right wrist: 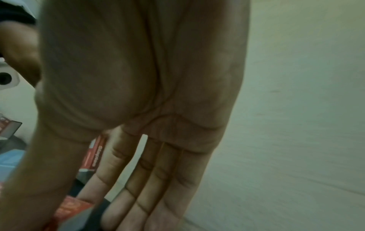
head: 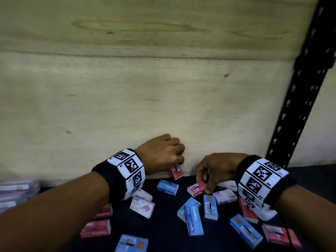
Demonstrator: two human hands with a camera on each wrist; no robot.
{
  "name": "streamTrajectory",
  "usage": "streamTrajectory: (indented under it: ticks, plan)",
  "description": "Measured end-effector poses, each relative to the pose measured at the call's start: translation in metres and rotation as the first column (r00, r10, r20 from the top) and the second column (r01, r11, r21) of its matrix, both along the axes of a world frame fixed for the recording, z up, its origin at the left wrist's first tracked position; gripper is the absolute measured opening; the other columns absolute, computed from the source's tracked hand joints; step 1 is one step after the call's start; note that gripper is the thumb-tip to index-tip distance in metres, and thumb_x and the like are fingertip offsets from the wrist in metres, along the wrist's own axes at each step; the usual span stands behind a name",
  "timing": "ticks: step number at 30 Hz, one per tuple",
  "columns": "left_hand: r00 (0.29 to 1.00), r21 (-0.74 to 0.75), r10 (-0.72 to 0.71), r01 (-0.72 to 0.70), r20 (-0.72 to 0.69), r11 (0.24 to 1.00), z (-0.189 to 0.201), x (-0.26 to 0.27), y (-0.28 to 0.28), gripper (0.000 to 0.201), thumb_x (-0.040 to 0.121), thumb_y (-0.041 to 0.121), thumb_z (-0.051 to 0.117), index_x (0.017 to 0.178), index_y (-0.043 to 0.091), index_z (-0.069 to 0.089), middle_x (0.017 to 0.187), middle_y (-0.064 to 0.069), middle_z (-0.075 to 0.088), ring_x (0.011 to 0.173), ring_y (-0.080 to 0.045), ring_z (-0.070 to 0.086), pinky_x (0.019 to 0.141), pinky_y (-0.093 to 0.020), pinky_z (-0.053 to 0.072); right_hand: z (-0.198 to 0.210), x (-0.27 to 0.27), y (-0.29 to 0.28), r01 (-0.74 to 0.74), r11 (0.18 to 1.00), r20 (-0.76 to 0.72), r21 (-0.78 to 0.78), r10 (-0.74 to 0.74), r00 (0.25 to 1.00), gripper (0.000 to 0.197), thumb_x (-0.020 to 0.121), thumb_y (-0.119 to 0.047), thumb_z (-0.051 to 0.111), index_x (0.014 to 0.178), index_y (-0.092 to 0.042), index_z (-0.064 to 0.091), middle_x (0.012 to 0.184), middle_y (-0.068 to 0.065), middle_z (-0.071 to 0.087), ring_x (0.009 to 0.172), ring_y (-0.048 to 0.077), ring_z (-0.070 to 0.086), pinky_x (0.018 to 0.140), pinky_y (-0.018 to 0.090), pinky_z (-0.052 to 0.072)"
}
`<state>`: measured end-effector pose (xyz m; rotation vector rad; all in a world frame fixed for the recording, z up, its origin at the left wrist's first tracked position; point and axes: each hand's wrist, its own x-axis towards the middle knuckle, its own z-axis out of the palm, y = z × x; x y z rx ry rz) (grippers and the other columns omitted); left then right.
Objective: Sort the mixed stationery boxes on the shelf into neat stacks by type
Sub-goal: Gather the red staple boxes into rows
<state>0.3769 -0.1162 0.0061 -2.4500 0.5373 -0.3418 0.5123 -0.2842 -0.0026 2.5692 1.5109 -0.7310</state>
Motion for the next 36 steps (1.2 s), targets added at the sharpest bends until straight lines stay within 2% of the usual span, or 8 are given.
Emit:
streamTrajectory:
  ticks: [4, 7, 11, 16, 25, 29, 32, 36]
  plan:
    - [0.957, -0.25, 0.175, -0.232, -0.23, 0.94, 0.018, -0.019, -0.004, 0.034, 0.094, 0.038, 0.058, 0.12, 0.017, 0.063, 0.111, -0.003, 0.061, 0.104, -0.022, 0.055, 0.081, -0.039, 0.049, 0.011, -0.004, -0.004, 0.056, 0.997, -0.017, 0.048, -0.056, 0.998, 0.028, 0.082, -0.028, 0.078, 0.108, -0.023, 0.072, 0.101, -0.006, 0.074, 0.097, 0.016, 0.067, 0.093, 0.033, 0.051]
    - [0.918, -0.374, 0.225, -0.344, -0.328, 0.861, 0.034, -0.04, -0.005, 0.038, 0.098, 0.04, 0.049, 0.128, 0.019, 0.06, 0.118, -0.004, 0.06, 0.108, -0.02, 0.055, 0.09, -0.037, 0.045, 0.021, -0.012, -0.007, 0.088, 0.992, -0.07, 0.091, -0.082, 0.994, 0.018, 0.091, -0.026, 0.068, 0.106, -0.015, 0.072, 0.09, -0.005, 0.073, 0.082, 0.008, 0.067, 0.074, 0.021, 0.054]
    - [0.875, -0.443, 0.311, -0.46, -0.37, 0.769, 0.047, -0.075, -0.004, 0.039, 0.099, 0.045, 0.045, 0.123, 0.02, 0.063, 0.11, -0.002, 0.065, 0.098, -0.019, 0.058, 0.081, -0.029, 0.045, 0.035, -0.034, -0.007, 0.137, 0.983, -0.16, 0.123, -0.116, 0.98, 0.021, 0.099, -0.019, 0.053, 0.082, -0.015, 0.066, 0.08, -0.002, 0.068, 0.073, 0.01, 0.065, 0.066, 0.02, 0.053]
    - [0.858, -0.511, 0.369, -0.51, -0.357, 0.691, 0.054, -0.127, 0.003, 0.038, 0.101, 0.043, 0.041, 0.1, 0.016, 0.067, 0.09, 0.003, 0.07, 0.071, -0.013, 0.058, 0.069, -0.026, 0.045, 0.047, -0.072, -0.003, 0.129, 0.978, -0.228, 0.161, -0.091, 0.969, 0.03, 0.104, -0.021, 0.042, 0.081, -0.012, 0.059, 0.082, 0.004, 0.067, 0.071, 0.014, 0.064, 0.067, 0.024, 0.054]
    - [0.672, -0.408, 0.551, -0.74, -0.496, 0.535, 0.053, -0.216, 0.003, 0.031, 0.1, 0.044, 0.042, 0.11, 0.02, 0.06, 0.102, 0.005, 0.066, 0.084, -0.011, 0.055, 0.076, -0.026, 0.043, 0.05, -0.151, 0.017, 0.007, 0.992, -0.278, 0.13, 0.03, 0.96, 0.02, 0.104, -0.014, 0.04, 0.091, -0.01, 0.054, 0.084, 0.006, 0.07, 0.069, 0.014, 0.066, 0.072, 0.027, 0.056]
    - [0.574, -0.349, 0.61, -0.818, -0.546, 0.457, 0.043, -0.245, 0.004, 0.017, 0.101, 0.039, 0.044, 0.096, 0.025, 0.054, 0.079, 0.014, 0.054, 0.077, -0.011, 0.053, 0.074, -0.027, 0.043, 0.043, -0.182, 0.03, -0.067, 0.992, -0.217, 0.104, 0.088, 0.972, 0.021, 0.104, -0.018, 0.042, 0.103, -0.006, 0.058, 0.084, 0.003, 0.068, 0.069, 0.011, 0.064, 0.069, 0.023, 0.054]
    - [0.536, -0.313, 0.634, -0.843, -0.558, 0.438, 0.04, -0.261, 0.006, 0.013, 0.101, 0.033, 0.045, 0.092, 0.025, 0.049, 0.078, 0.009, 0.055, 0.069, -0.01, 0.051, 0.067, -0.026, 0.042, 0.042, -0.199, 0.038, -0.13, 0.986, -0.138, 0.105, 0.144, 0.98, 0.029, 0.103, -0.021, 0.044, 0.113, 0.0, 0.06, 0.09, 0.006, 0.068, 0.073, 0.013, 0.063, 0.072, 0.025, 0.054]
    - [0.45, -0.237, 0.678, -0.891, -0.581, 0.388, 0.034, -0.278, 0.007, 0.017, 0.099, 0.036, 0.044, 0.106, 0.025, 0.055, 0.101, 0.005, 0.059, 0.089, -0.016, 0.054, 0.091, -0.041, 0.044, 0.043, -0.216, 0.044, -0.232, 0.971, 0.015, 0.055, 0.231, 0.973, 0.033, 0.101, -0.034, 0.048, 0.11, -0.007, 0.064, 0.084, -0.002, 0.065, 0.068, 0.011, 0.058, 0.068, 0.024, 0.048]
